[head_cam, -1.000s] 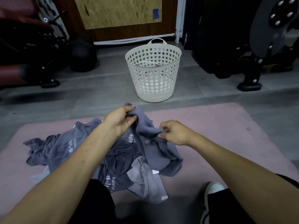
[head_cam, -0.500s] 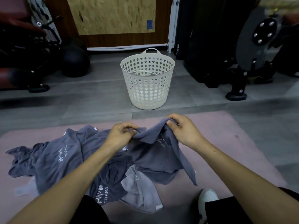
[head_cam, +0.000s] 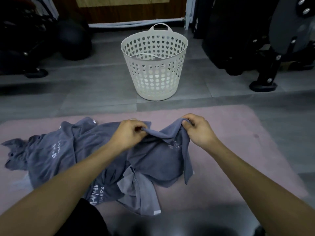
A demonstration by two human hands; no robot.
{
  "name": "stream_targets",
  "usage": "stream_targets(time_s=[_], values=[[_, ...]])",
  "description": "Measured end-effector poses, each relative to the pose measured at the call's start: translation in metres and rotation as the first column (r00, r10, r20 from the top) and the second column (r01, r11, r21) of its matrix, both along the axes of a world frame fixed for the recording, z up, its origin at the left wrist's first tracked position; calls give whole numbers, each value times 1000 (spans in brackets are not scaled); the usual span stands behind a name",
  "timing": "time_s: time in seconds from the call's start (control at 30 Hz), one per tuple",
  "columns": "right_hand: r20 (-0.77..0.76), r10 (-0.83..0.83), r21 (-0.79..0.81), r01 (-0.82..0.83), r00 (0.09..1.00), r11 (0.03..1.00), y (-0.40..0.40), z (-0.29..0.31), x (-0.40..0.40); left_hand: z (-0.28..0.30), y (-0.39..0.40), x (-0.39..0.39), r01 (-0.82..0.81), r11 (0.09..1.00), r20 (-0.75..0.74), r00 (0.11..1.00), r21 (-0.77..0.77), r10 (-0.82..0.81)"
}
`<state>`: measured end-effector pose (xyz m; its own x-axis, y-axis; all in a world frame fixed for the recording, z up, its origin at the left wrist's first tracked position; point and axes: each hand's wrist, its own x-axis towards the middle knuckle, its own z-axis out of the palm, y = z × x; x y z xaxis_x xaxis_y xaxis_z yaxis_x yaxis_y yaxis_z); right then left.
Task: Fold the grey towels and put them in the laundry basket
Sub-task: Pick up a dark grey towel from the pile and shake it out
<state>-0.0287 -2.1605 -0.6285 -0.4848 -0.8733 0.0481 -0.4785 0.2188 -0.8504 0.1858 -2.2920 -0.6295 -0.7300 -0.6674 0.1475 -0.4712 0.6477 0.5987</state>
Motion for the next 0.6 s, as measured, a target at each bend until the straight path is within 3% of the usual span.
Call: stream_targets(time_s=[0.07, 0.2, 0.3, 0.4, 0.47, 0.53, 0.6], values=[[17, 9, -21, -8, 1000, 1000, 3, 2, -11, 1, 5, -13, -22, 1000, 15, 1000, -19, 22], [66, -12, -41, 15, 998, 999, 10, 21, -38, 16, 18, -38, -234, 960, 9, 972, 155, 236], [130, -53, -4, 54, 990, 999, 26, 30, -58, 32, 39, -58, -303, 912, -47, 943, 277, 328], [-3, -6, 90, 6, 1000, 996, 54, 24, -66, 52, 68, -77, -274, 819, -174, 897, 503, 407], [-64, 4, 63, 0, 998, 998, 75, 24, -61, 69, 89, -86, -220, 760, -243, 862, 611, 446], [55, 38, 18, -39, 998, 999, 93, 29, -52, 86, 106, -93, -195, 713, -281, 824, 674, 491], [148, 173, 30, -179, 974, 983, 108, 36, -39, 105, 120, -98, -182, 670, -303, 786, 719, 538]])
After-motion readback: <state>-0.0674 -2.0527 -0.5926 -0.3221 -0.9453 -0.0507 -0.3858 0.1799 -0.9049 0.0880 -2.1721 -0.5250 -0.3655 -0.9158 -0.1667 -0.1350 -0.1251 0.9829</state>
